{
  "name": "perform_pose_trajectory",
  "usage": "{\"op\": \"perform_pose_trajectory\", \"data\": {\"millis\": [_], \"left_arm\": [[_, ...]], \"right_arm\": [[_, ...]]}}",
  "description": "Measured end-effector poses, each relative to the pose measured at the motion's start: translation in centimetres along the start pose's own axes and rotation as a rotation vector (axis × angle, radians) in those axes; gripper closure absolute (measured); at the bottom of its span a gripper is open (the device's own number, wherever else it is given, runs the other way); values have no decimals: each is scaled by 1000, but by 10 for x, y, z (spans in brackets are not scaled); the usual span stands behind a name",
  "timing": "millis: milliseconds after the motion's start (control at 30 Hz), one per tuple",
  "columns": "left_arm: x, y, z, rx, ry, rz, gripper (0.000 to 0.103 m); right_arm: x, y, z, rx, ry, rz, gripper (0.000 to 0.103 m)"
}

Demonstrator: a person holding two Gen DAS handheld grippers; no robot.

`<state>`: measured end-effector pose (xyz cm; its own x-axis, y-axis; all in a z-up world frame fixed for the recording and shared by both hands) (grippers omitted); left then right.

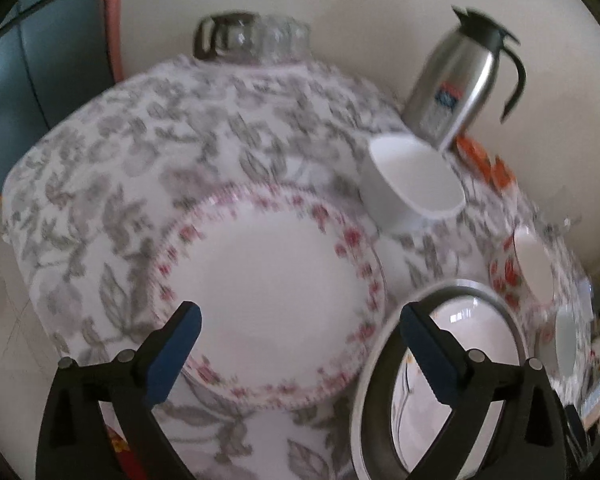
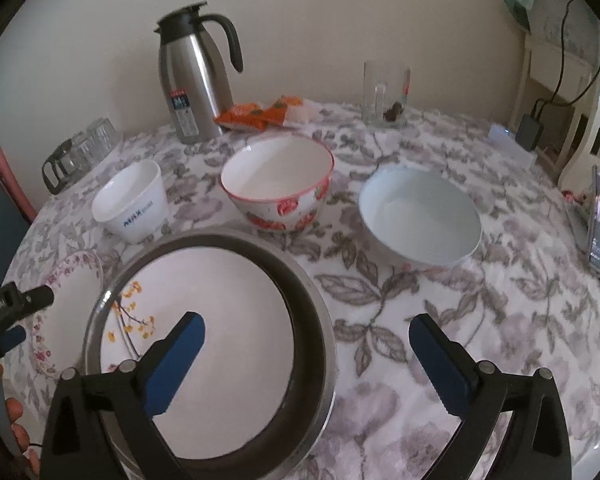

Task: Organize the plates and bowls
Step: 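Grasp the pink-rose-rimmed plate rim with the right gripper while the left gripper grasps it too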

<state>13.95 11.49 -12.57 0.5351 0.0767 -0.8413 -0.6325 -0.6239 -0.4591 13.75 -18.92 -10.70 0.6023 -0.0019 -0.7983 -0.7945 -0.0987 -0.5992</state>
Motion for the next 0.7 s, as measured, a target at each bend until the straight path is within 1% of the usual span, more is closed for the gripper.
{"op": "perform_pose_trajectory", "data": {"millis": [67, 167, 233, 333, 433, 467, 567, 633, 700], "left_arm": [[-1, -5, 0, -16, 26, -4, 3], [0, -14, 0, -31, 65, 3, 3], [-3, -20, 1, -33, 65, -16, 3], [-12, -33, 7, -33, 44, -76, 3], [-18, -45, 12, -43, 39, -106, 3], [-18, -47, 15, -48, 36, -108, 3], [-15, -53, 27, -110, 35, -78, 3], [-6, -51, 42, -179, 25, -25, 3], [6, -46, 56, -236, 0, 32, 3]], "right_arm": [[-2, -2, 3, -1, -12, 4, 0], [-4, -7, 9, -3, -18, -12, 0], [-7, -12, 14, 9, -25, -33, 0], [-15, -24, 23, 20, -47, -78, 0], [-22, -38, 38, 1, -53, -122, 0], [-23, -42, 46, -4, -73, -132, 0], [-19, -48, 74, 2, -180, -122, 0], [-15, -50, 92, -2, -236, -106, 0], [-12, -52, 115, -37, -283, -89, 0]]}}
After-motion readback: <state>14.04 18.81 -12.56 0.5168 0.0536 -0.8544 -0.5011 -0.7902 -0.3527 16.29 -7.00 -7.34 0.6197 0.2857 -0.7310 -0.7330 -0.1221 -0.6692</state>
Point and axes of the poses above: each gripper's, at about its wrist camera, not at the fingertips, and x roughly the way its jaws point, z to its left, y to its underside, the point moved 9 cm from there along x, roughly the way its jaws point, and after that the axes turned 12 degrees about -x, right-handed, at the moved point
